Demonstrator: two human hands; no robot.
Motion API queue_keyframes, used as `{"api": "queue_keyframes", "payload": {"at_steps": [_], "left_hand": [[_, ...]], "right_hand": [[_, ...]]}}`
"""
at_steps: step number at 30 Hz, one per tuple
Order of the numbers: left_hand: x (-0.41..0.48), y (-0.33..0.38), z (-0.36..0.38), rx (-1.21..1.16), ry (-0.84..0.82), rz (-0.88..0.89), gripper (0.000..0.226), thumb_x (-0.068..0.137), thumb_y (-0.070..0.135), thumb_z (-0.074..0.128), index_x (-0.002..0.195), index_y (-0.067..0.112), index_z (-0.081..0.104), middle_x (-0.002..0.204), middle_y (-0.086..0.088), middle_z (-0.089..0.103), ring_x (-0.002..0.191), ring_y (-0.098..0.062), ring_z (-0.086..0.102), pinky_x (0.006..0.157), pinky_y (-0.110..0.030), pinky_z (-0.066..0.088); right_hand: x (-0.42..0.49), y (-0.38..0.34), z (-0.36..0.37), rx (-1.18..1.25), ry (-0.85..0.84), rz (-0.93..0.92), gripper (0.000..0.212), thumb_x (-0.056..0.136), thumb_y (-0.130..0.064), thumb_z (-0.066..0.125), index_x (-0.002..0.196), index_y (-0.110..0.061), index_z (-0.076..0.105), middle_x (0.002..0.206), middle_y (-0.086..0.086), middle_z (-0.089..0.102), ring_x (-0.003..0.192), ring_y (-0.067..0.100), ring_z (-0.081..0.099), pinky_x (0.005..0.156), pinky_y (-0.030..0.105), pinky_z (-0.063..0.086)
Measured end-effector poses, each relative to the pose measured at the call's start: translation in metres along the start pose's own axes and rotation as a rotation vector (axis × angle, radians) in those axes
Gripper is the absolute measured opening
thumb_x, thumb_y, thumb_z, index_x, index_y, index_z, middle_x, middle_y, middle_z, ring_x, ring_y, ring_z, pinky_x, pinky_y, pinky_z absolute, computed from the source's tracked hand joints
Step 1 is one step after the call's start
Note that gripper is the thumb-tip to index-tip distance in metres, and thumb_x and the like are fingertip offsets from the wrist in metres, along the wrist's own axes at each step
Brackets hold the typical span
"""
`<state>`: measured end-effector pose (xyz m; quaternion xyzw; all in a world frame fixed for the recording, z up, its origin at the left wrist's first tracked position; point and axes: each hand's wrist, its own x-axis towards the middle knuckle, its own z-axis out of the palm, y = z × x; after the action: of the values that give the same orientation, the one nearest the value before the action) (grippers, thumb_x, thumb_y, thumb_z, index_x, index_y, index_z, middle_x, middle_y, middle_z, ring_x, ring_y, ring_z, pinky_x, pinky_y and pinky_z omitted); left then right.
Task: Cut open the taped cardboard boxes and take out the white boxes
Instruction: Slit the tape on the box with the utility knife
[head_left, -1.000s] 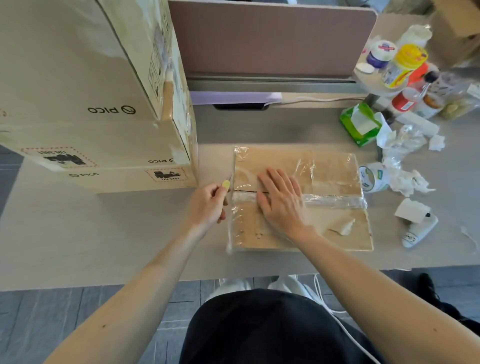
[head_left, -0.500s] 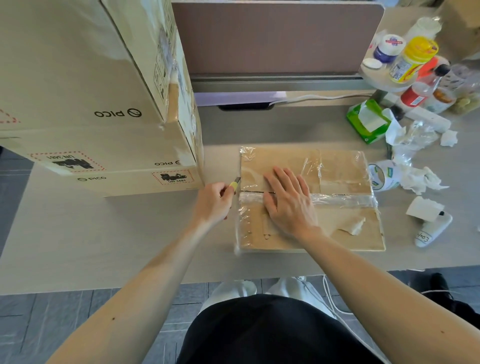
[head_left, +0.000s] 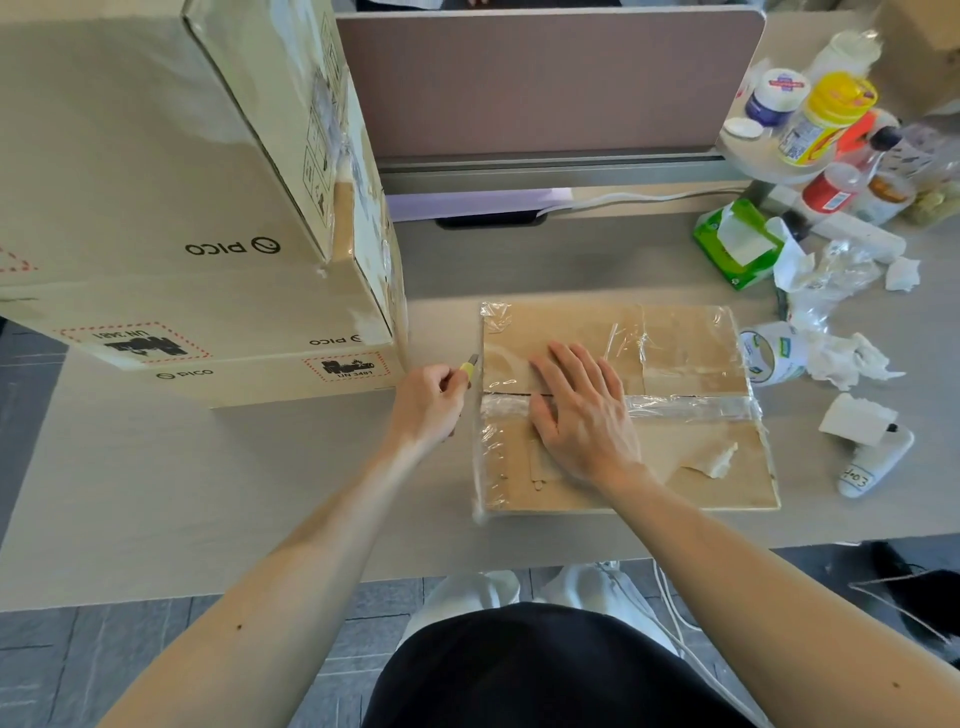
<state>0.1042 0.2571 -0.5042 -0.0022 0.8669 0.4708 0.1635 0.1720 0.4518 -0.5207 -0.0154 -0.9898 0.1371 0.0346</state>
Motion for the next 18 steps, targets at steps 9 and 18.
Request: {"api": "queue_keyframes", "payload": {"at_steps": [9,18], "left_hand": [[-0.0015,-0.003,0.0005,0.0,0.048,0.067,0.045,0.1,0.028,0.053,0.071,-0.006,0.054,0.054,-0.017,0.049,0.046,-0.02,0.043,0.049,-0.044,0.042],[0.0022,-0.0018,-0.0071,0.111,-0.053,0.119,0.049,0.1,0.022,0.053,0.063,-0.011,0.052,0.045,-0.012,0.045,0.035,-0.021,0.045,0.04,-0.042,0.038]], "right_hand": [[0.0007,-0.0011,-0.0005,0.005,0.03,-0.005,0.049,0.095,-0.039,0.039,0.141,-0.022,0.048,0.153,0.002,0.04,0.144,0.024,0.031,0.118,0.045,0.021],[0.0003,-0.0021,-0.002,-0.003,0.018,0.003,0.05,0.095,-0.039,0.039,0.141,-0.022,0.047,0.153,0.002,0.039,0.144,0.023,0.03,0.118,0.046,0.021]]}}
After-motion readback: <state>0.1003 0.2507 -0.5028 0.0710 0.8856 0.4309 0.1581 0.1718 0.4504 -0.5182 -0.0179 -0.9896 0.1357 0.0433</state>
